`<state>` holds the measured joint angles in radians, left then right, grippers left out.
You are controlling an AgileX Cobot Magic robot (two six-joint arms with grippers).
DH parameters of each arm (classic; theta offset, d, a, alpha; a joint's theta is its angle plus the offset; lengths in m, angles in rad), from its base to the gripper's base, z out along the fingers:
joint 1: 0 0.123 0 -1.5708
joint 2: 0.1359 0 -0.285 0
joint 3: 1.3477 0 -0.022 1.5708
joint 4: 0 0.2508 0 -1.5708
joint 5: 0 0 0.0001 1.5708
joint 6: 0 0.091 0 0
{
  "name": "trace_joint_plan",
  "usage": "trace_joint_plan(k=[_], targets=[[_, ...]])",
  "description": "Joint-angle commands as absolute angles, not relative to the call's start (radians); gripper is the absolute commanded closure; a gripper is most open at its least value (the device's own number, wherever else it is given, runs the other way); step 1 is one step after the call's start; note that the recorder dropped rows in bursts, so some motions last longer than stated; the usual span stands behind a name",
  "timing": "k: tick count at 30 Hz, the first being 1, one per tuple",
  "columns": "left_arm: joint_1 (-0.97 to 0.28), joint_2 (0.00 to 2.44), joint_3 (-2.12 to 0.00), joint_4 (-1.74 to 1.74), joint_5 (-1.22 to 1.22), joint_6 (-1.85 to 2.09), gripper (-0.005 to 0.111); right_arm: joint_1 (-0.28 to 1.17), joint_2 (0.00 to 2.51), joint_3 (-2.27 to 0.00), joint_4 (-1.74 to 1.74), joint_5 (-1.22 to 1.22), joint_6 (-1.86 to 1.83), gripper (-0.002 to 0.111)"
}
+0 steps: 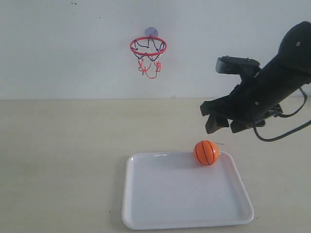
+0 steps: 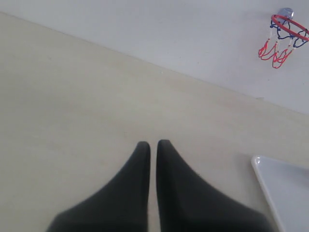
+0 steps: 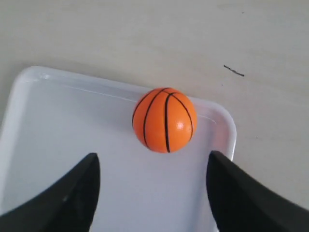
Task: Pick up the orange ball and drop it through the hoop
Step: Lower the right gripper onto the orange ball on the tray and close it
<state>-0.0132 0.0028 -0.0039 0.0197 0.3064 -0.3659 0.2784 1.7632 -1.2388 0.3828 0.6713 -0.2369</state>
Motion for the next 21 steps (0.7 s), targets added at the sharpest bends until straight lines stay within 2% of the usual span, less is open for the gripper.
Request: trace_joint_plan(k=[1,8,12,17,21], targets=[[-0.021,0.0,0.0,0.022,0.307,-0.365,0.103,0.28,1.838,-1.261,0.481,0.626,-0.316,0.047],[-0.021,0.0,0.0,0.022,0.307,-0.365,0.103,0.296,1.907,-1.261,0.512,0.56,-0.358,0.047],[-0.021,0.0,0.0,0.022,0.307,-0.365,0.103,0.328,1.941,-1.278,0.507,0.545,-0.365,0.03],[-0.021,0.0,0.0,0.022,0.307,-0.365,0.103,0.334,1.964,-1.28,0.422,0.524,-0.318,0.037],[-0.021,0.0,0.0,0.022,0.307,-0.365,0.103,0.334,1.99,-1.28,0.391,0.523,-0.296,0.037]])
